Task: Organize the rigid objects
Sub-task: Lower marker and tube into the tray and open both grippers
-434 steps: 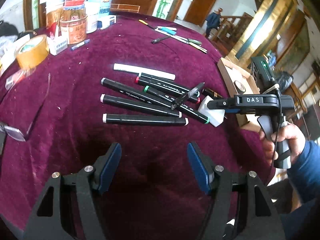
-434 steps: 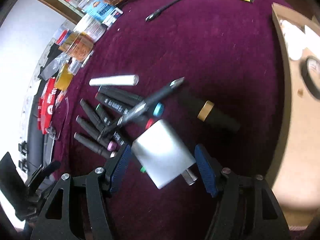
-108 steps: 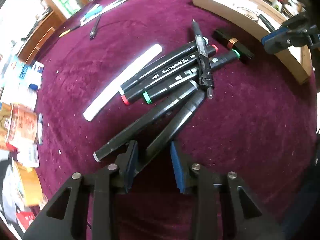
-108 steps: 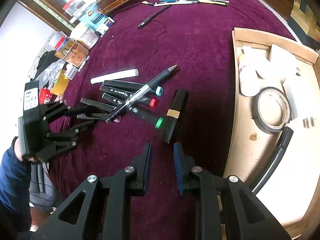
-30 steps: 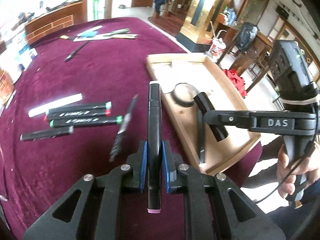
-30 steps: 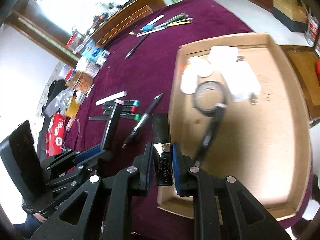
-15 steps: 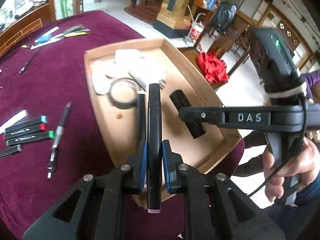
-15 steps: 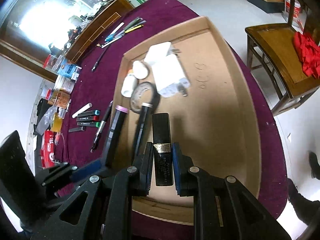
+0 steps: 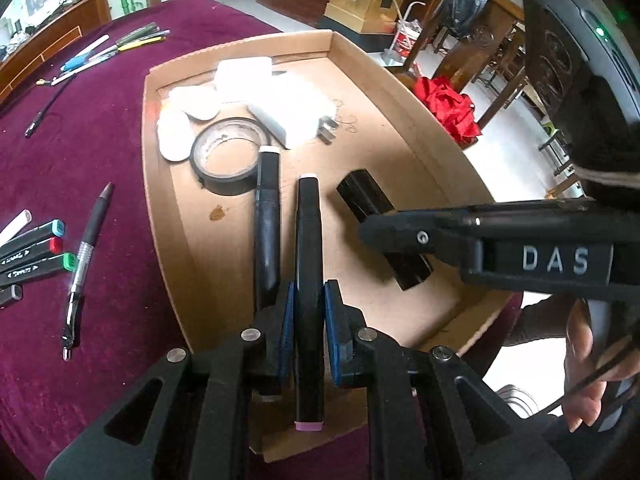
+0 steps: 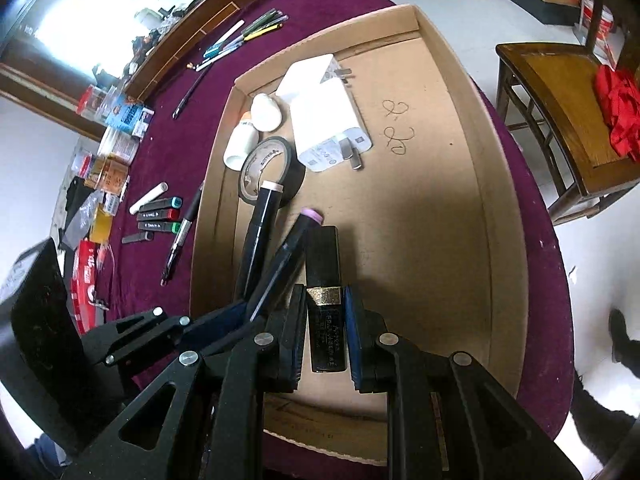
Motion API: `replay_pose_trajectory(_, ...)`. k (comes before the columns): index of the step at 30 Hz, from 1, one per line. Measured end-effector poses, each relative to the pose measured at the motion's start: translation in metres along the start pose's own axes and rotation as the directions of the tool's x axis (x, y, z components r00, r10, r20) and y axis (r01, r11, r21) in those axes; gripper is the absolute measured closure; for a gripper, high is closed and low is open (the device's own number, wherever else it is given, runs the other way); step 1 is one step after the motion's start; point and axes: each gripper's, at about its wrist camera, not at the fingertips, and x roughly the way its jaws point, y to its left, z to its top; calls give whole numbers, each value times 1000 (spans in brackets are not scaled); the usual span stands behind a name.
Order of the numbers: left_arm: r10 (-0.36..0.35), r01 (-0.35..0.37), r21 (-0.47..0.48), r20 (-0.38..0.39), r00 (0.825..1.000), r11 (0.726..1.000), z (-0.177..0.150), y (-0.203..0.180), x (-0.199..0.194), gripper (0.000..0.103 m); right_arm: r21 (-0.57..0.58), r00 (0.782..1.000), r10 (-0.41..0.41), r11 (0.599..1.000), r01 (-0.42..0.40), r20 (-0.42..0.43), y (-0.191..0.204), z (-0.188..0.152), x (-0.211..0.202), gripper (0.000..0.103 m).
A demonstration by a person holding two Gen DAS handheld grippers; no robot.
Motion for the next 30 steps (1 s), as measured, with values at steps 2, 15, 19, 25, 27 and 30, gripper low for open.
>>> replay_pose_trajectory(2,16,-16,1,6,1000,1000,1,1,0,91,1,1000,-2,1000,2,-5,0,1,2,87)
replay_pose_trajectory(15,33,-33,-14,-2,999,999,-2,14,3,91,-19,999,-33,999,33,-18,8,4,12,87)
replay_pose_trajectory(19,24,-24,-9,-10,1000,1000,-1,16,6,91,-28,999,-41,999,40,-18,12,5,14,86)
replay_pose_trajectory(25,15,-15,11,-10,1000,1000,0,14,7,91,-28,999,-47,999,47,-15,14,5,15,86)
replay_pose_trajectory(27,11,-11,17,-12,1000,1000,0,13,8,90,-30,998,-54,998,54,-12,16,5,15,86)
replay_pose_trajectory(30,8,-8,24,-14,1000,1000,-2,12,8,90,-39,998,-66,997,66,-6,18,4,16,86)
